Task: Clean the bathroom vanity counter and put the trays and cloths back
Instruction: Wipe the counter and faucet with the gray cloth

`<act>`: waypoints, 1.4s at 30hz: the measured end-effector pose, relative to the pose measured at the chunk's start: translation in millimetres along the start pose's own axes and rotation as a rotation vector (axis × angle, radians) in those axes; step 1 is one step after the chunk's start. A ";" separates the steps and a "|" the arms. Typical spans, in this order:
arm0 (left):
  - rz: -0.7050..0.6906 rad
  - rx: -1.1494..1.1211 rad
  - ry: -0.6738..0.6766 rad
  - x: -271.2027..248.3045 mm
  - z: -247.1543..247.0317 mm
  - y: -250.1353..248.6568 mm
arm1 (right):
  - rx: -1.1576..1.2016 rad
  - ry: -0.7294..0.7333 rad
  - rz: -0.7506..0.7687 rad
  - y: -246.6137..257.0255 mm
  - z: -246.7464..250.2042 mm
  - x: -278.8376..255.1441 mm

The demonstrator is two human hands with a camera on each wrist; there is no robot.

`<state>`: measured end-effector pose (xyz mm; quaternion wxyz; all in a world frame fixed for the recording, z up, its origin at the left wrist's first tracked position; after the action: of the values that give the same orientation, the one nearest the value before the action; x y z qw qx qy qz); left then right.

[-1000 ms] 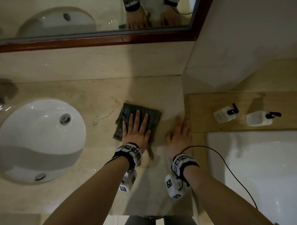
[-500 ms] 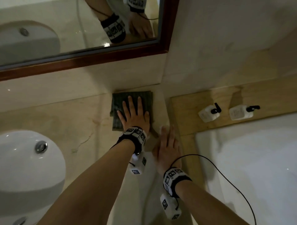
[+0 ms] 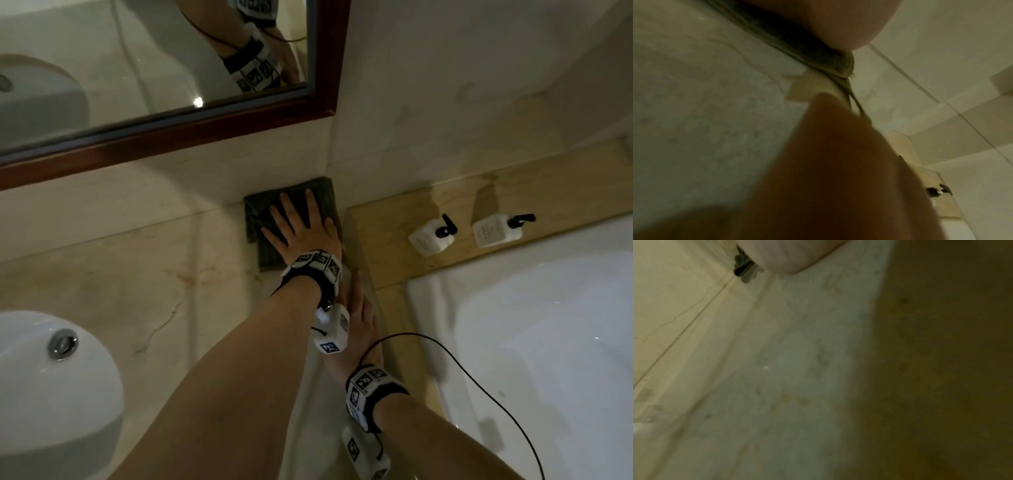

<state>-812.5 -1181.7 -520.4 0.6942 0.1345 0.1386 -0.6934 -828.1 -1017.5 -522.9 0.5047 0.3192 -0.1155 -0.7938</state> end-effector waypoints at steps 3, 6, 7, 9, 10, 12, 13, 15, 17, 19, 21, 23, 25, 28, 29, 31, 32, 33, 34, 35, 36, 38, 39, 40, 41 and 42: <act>-0.019 0.007 0.010 1.7 -3.3 5.6 | -0.009 -0.002 -0.001 -1.8 -0.2 0.8; -0.092 0.026 0.015 2.7 -5.1 18.6 | -0.040 0.030 0.012 -5.1 -4.8 0.3; -0.121 0.033 0.010 3.4 -5.6 24.5 | -0.029 0.004 0.020 -5.1 -4.0 -0.1; -0.154 0.043 -0.001 3.4 -6.1 41.5 | -0.015 -0.056 0.033 -4.8 -3.2 -1.0; -0.152 0.048 -0.001 3.1 -5.7 52.4 | -0.018 -0.065 0.034 -4.0 -2.5 -1.9; -0.116 0.061 0.009 3.9 -5.4 78.9 | -0.033 -0.066 0.043 -2.0 -1.5 -2.0; -0.089 0.065 0.015 4.8 -5.0 94.4 | -0.036 -0.071 0.041 -1.6 -0.7 -1.7; -0.030 0.070 0.024 7.1 -4.0 129.8 | -0.038 -0.075 0.029 0.3 -0.2 -1.5; 0.033 0.064 0.028 10.5 -2.3 169.0 | -0.039 -0.077 0.025 1.8 -0.1 -1.9; 0.092 0.046 0.019 14.4 1.2 207.8 | -0.042 -0.070 0.030 1.4 -1.1 -2.1; 0.116 0.046 0.026 17.0 4.3 237.7 | -0.036 -0.077 0.034 -1.1 -3.0 -0.8; 0.100 0.068 0.036 18.4 4.7 251.8 | -0.027 -0.101 0.044 -2.0 -4.9 1.1; 0.095 0.068 0.032 18.8 3.3 252.1 | -0.029 -0.126 0.051 -2.2 -5.4 2.8; 0.117 0.039 0.039 15.0 2.2 245.0 | -0.049 -0.146 0.064 -2.8 -6.6 1.9; 0.116 0.039 0.043 12.2 1.6 243.8 | -0.050 -0.150 0.065 -3.3 -7.6 1.4; 0.101 0.051 0.046 2.2 -0.8 242.4 | -0.052 -0.162 0.064 -2.6 -7.1 0.3; 0.091 0.054 0.049 -5.9 -3.3 241.8 | -0.057 -0.161 0.056 -1.8 -6.6 -0.8; 0.084 0.056 0.052 -16.3 -6.8 240.8 | -0.059 -0.155 0.047 -1.3 -5.7 -1.5; 0.079 0.060 0.054 -28.2 -11.4 239.8 | -0.056 -0.155 0.046 -0.9 -4.8 -2.5; 0.075 0.067 0.055 -41.1 -16.1 238.9 | -0.053 -0.160 0.052 -0.5 -4.1 -3.1; 0.073 0.071 0.058 -54.4 -21.2 238.1 | -0.055 -0.164 0.060 -0.7 -4.1 -3.8; 0.070 0.067 0.070 -81.7 -32.3 236.1 | -0.065 -0.168 0.079 -2.6 -5.2 -3.7; 0.069 0.063 0.080 -95.6 -37.9 235.0 | -0.062 -0.172 0.084 -3.6 -5.8 -3.3; 0.066 0.059 0.094 -109.8 -43.7 233.1 | -0.057 -0.175 0.084 -5.1 -6.8 -2.9; 0.063 0.056 0.108 -123.8 -49.5 230.7 | -0.050 -0.179 0.084 -6.4 -7.5 -2.5; 0.061 0.055 0.121 -138.1 -54.9 227.7 | -0.041 -0.186 0.086 -7.2 -7.9 -2.5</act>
<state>-585.1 -1032.6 -520.0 0.7014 0.1993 0.1569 -0.6661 -827.7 -1010.9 -531.6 0.5319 0.2284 -0.1592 -0.7997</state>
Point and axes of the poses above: each hand's wrist, its own x-axis towards the middle knuckle, its own z-axis out of the back of the hand, y = z × x, the point moved 4 cm from there along x, towards the middle knuckle, and after that the axes turned 13 degrees about x, right-handed, at the moved point
